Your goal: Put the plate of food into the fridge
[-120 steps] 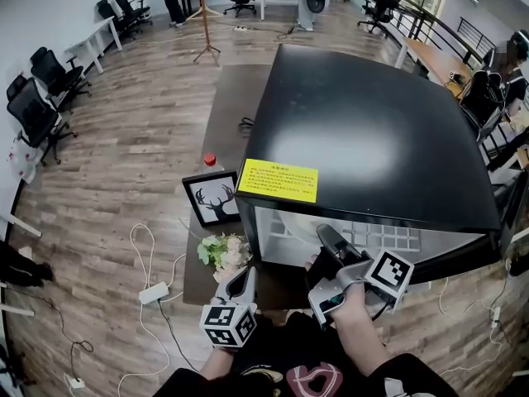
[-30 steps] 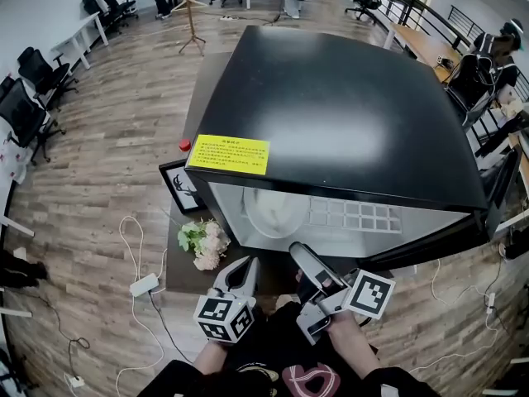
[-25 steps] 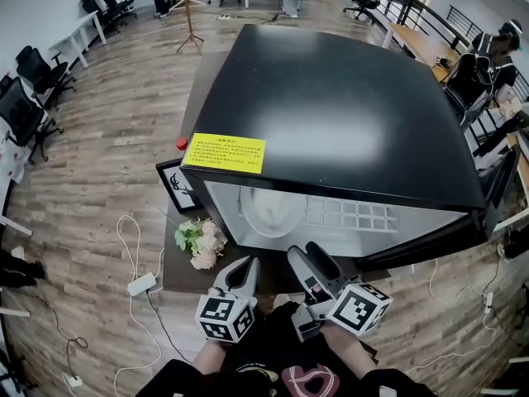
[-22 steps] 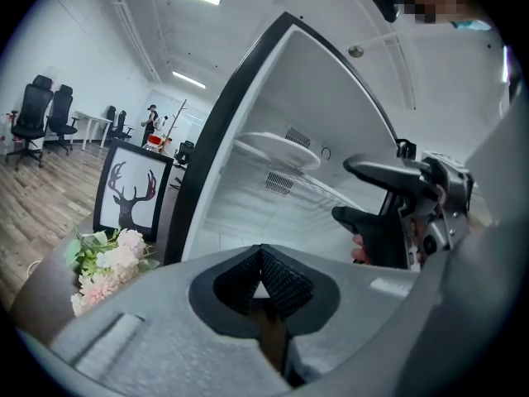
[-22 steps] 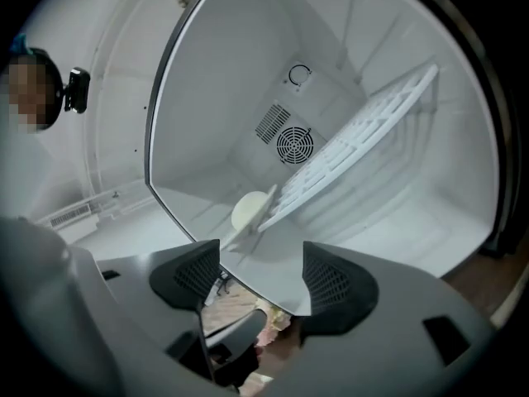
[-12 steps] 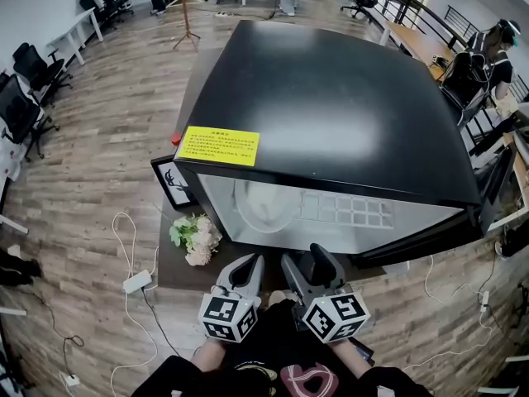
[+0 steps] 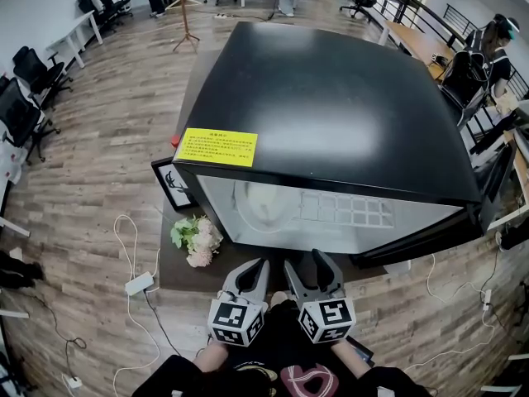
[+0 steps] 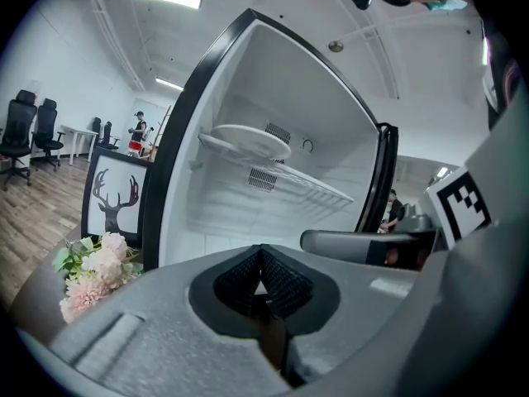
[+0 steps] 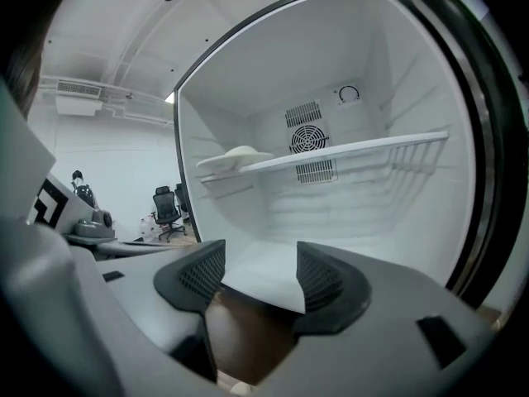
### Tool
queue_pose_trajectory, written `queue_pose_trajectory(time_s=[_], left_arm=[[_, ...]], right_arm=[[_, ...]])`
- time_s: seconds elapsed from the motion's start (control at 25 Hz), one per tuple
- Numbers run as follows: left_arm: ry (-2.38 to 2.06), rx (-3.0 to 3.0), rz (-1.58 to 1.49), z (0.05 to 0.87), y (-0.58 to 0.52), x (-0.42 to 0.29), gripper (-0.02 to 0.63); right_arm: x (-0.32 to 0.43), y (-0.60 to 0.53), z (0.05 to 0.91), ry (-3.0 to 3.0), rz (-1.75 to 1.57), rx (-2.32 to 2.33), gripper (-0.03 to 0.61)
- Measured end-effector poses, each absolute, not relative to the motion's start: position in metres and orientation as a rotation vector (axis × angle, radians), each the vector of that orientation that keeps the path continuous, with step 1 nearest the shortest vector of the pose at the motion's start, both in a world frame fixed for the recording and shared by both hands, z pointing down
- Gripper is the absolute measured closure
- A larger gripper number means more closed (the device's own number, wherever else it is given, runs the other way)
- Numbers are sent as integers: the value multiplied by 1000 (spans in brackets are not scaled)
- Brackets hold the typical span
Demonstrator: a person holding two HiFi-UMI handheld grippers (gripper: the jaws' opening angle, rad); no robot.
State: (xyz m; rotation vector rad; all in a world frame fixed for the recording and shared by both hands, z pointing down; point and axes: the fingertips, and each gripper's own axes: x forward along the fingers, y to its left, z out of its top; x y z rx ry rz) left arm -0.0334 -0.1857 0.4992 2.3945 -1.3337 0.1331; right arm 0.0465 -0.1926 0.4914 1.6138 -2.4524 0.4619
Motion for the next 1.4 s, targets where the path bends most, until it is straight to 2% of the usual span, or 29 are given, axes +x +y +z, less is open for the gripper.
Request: queue_pose_trajectory(time_s=[0.2,0.36,0.56,0.92,1.4], left_arm=[[-1355,2471,156,495,-179,-27,606],[-1343,2442,156,502,-178,-29,606],[-1341,2395,143,507,-181,-35,606],[-1327,2410,150,509,-180,-32,606],[-1326,2431,146,505,-181,-34,606]], right_arm=[[47,-188,506,-2414,440,1604,320],[50,-185,511,-2376,412,1635,378],[52,-182,516,-2356,421,1644,413],[47,-179,510,-2359,365,1658,537],[40,-181,504,-2392,361,1665,571]])
